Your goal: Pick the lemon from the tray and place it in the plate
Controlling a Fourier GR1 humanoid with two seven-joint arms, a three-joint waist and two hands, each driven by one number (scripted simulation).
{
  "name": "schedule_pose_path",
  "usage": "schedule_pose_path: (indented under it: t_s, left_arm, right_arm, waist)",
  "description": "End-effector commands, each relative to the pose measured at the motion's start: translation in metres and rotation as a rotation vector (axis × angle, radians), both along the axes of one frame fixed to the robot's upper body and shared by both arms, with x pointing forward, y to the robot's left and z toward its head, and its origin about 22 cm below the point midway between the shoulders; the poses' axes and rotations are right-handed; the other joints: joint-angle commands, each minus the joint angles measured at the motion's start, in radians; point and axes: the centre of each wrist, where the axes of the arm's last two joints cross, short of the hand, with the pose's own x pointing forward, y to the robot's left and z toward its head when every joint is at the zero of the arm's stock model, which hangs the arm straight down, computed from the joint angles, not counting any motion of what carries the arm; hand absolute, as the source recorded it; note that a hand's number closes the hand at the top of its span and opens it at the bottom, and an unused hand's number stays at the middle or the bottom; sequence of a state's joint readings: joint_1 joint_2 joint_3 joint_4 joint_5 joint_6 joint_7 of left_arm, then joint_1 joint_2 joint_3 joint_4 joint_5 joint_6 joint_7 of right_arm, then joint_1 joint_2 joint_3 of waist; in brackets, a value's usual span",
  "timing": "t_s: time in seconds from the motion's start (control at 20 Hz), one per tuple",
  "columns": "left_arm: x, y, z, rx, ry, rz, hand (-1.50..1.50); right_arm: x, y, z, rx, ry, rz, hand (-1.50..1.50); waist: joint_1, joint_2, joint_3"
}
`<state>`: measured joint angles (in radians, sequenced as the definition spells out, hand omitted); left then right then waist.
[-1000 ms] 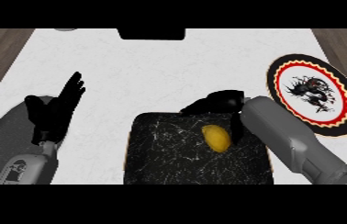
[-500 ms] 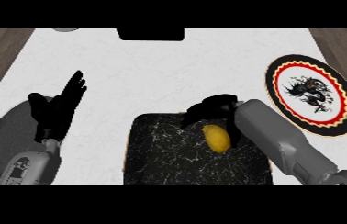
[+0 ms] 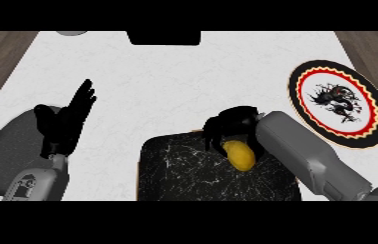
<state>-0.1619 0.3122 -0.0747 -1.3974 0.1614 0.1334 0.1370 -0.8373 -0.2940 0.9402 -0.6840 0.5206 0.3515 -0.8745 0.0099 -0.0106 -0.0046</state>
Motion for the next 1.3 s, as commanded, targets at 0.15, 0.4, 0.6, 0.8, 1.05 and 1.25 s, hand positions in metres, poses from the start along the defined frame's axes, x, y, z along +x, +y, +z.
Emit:
schedule_pose_path:
  t_s: [0.15, 0.4, 0.6, 0.8, 1.05, 1.25]
  left_arm:
    - [-0.004, 0.008, 0.0, 0.011, 0.004, 0.034, 0.0]
    - [-0.005, 0.008, -0.001, 0.013, 0.013, 0.023, 0.0]
    - [-0.005, 0.007, -0.005, 0.013, 0.025, 0.026, 0.0]
    - [-0.001, 0.004, 0.002, -0.004, 0.019, 0.019, 0.0]
    - [-0.007, 0.005, 0.0, 0.004, 0.019, 0.026, 0.0]
    - [0.001, 0.023, 0.01, 0.008, 0.016, 0.028, 0.0]
  right_arm:
    - [0.017, -0.054, -0.011, -0.043, 0.055, -0.697, 1.5]
    - [0.035, -0.069, 0.003, -0.032, -0.105, -1.259, 1.5]
    - [0.052, -0.036, 0.034, 0.031, -0.383, -1.499, 1.5]
    - [0.066, -0.013, 0.071, 0.222, -0.682, -1.657, 1.5]
    - [0.074, -0.029, 0.08, 0.223, -0.938, -1.868, 1.5]
    - [0.074, -0.023, 0.09, 0.29, -0.884, -2.039, 1.5]
  waist:
    - [-0.037, 0.004, 0.002]
    - [-0.038, 0.0, 0.002]
    - [-0.035, -0.006, 0.001]
    - [-0.034, -0.012, 0.001]
    - [-0.032, -0.009, 0.002]
    - [-0.038, -0.003, 0.003]
